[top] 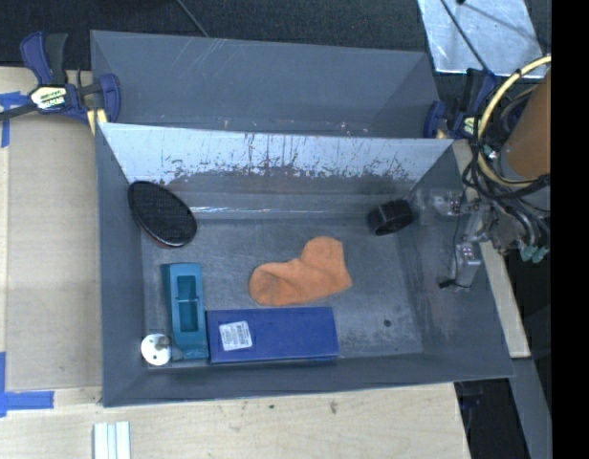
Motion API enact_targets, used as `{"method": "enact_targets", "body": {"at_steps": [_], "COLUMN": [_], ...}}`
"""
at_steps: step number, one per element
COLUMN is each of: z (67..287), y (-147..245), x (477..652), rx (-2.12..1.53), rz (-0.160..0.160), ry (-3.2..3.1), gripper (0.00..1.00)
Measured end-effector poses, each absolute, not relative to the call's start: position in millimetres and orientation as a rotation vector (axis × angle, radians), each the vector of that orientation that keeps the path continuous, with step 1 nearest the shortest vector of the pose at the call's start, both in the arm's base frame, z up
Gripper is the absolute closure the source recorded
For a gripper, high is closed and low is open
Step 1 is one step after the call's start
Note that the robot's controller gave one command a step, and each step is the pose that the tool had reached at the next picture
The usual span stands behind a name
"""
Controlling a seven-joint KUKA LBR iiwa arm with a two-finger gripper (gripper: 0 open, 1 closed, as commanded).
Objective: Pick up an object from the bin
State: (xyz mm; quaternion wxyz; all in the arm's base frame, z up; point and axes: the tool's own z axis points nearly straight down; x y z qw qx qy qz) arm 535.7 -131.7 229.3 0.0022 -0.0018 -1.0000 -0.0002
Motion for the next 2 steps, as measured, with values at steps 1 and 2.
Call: {"method": "enact_targets", "body": {"at_steps": [1, 2], "z": [233.8, 207.1], "y": [-131.2, -98.4], "x": [537.3, 573.6], "rx": [-0.001, 0.007], "rz": [0.002, 0.006], "ry": [-3.146, -3.152], "gripper": [0.0, 0.0]}}
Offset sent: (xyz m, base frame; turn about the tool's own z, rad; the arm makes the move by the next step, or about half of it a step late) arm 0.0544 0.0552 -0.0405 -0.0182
